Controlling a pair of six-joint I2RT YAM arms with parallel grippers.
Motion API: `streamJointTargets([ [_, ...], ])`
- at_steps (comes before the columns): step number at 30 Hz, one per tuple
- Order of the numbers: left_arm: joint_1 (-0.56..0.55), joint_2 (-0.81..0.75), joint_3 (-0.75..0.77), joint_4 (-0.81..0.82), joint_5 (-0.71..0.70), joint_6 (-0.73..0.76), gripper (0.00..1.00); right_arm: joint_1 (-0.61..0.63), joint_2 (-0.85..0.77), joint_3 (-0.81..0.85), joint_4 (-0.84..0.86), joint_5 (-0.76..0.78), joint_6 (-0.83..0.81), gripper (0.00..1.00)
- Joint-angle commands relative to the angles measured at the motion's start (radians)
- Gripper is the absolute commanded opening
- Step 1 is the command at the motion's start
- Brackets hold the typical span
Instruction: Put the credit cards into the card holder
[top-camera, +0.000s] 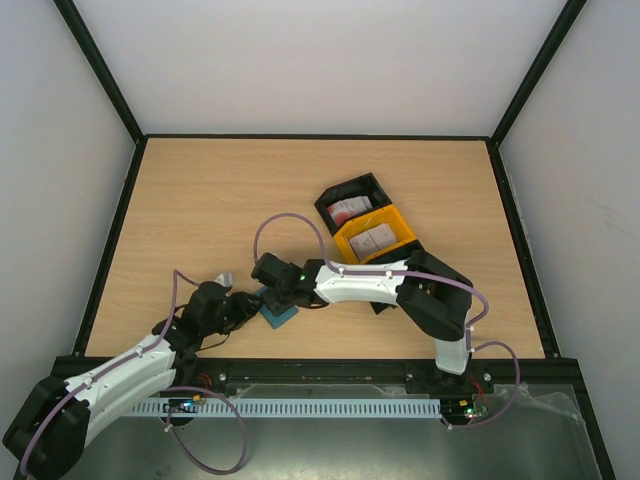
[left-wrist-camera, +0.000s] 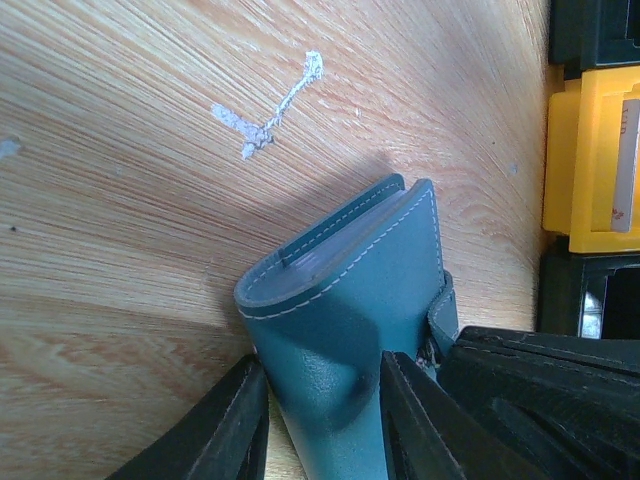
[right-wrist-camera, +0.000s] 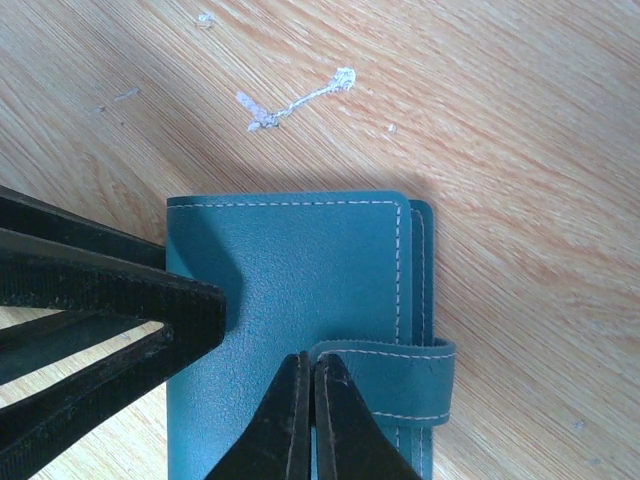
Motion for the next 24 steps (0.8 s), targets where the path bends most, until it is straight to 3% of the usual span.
streamJointTargets([
  [1, -0.003, 0.006, -0.055, -0.020, 0.003, 0.002, 0.33, 0.002, 0.027, 0.022, -0.032, -0.009, 0.003, 0.02],
  [11, -0.004, 0.036, -0.060, -0.007, 0.004, 0.002, 0.33, 0.002, 0.048, -0.003, -0.027, -0.058, 0.017, 0.02],
  [24, -0.005, 0.067, -0.076, 0.014, 0.002, -0.004, 0.31, 0.005, 0.043, -0.169, 0.068, -0.097, 0.082, 0.02],
])
